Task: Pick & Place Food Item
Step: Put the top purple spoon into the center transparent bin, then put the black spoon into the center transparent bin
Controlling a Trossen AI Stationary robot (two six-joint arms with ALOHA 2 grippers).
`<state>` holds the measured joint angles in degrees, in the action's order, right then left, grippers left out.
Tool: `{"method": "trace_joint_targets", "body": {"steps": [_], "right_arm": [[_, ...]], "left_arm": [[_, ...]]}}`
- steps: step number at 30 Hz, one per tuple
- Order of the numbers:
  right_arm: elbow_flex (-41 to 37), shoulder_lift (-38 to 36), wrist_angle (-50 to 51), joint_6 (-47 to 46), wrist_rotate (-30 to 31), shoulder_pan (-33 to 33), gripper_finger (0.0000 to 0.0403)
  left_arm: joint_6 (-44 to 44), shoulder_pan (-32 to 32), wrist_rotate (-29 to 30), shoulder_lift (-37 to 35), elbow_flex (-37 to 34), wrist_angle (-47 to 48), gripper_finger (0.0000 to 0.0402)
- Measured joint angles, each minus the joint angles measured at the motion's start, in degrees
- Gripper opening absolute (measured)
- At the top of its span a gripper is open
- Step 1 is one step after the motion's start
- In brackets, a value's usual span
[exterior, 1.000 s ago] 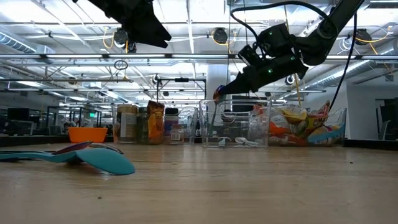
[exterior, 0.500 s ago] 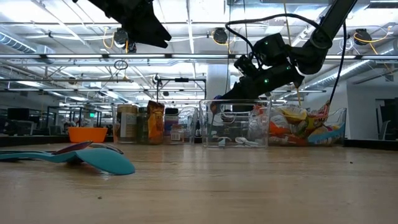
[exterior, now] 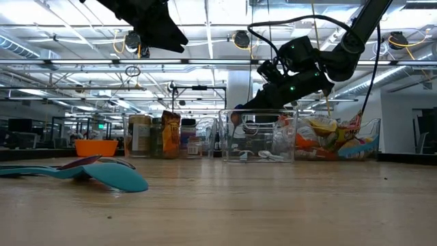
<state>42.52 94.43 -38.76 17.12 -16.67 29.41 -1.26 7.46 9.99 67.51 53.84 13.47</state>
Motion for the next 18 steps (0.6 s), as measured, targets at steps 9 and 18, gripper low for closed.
{"method": "trace_joint_targets", "body": {"steps": [9, 18], "right_arm": [[0.0, 0.0, 0.0, -5.1, -0.1, 0.0, 0.0111], [0.0, -0.1, 2.0, -9.1, -0.2, 0.0, 0.0170]], "left_arm": [[0.0, 0.0, 0.0, 0.0, 0.0, 0.0, 0.0248], [0.0, 0.0, 0.0, 0.0, 0.0, 0.0, 0.0248]]}}
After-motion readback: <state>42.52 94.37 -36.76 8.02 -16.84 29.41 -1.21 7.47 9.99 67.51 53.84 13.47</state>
